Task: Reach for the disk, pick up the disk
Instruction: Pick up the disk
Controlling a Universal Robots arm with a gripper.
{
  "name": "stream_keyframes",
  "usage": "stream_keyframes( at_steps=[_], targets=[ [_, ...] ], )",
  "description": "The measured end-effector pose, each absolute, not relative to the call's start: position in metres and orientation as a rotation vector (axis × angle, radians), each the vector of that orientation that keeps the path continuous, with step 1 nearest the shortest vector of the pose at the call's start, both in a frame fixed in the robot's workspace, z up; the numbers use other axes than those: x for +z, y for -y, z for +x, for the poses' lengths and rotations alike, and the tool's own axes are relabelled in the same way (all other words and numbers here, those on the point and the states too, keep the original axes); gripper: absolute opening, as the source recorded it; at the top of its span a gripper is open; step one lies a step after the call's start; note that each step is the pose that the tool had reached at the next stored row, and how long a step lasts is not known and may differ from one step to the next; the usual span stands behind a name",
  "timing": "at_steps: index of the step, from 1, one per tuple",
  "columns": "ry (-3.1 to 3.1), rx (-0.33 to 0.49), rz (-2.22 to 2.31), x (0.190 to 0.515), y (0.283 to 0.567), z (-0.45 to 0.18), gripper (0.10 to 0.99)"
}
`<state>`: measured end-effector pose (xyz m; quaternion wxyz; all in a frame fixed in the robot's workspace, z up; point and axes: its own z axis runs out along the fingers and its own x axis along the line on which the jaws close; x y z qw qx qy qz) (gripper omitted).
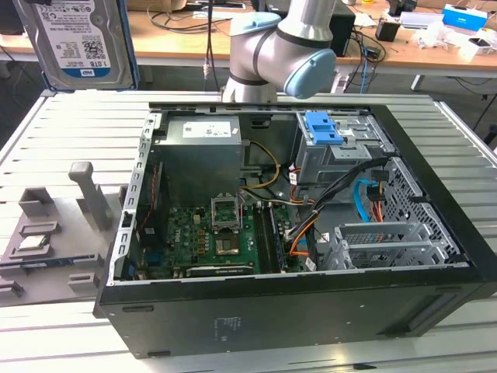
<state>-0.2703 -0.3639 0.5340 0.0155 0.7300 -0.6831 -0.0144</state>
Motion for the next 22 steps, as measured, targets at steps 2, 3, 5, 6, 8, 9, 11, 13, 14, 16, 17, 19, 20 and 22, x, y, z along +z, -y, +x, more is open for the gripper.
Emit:
stream_keyframes(
  at_steps=[2,3,5,6,8,9,11,13,14,16,17,19,20,22],
  targets=[
    [2.125,-0.045,2.271,0.534,0.364,-0.266,0.369],
    [2.125,-0.045,2.271,0.534,0.364,-0.264,0.369],
    [2.125,-0.045,2.271,0.534,0.364,-0.261,0.369],
    [2.125,-0.045,2.271,0.534,0.364,-0.259,0.369],
    [2.125,-0.045,2.271,0.534,0.364,-0.254,0.369],
    [2.125,-0.045,2.271,0.534,0.364,-0.252,0.369],
    [2.125,-0.045,2.271,0.534,0.364,-0.247,0.369],
    [2.125,-0.045,2.271,0.534,0.364,-0.244,0.369],
    [2.125,-0.045,2.271,0.534,0.364,-0.243,0.369],
    [2.125,-0.045,2.271,0.534,0.364,-0.239,0.369],
    [2.125,-0.045,2.271,0.534,0.364,-0.238,0.369],
    [2.125,-0.045,2.271,0.534,0.364,-0.235,0.369],
    [2.125,-0.045,2.271,0.534,0.364,-0.233,0.369],
    [2.125,-0.045,2.271,0.534,0.364,-0.226,0.369]
  ],
)
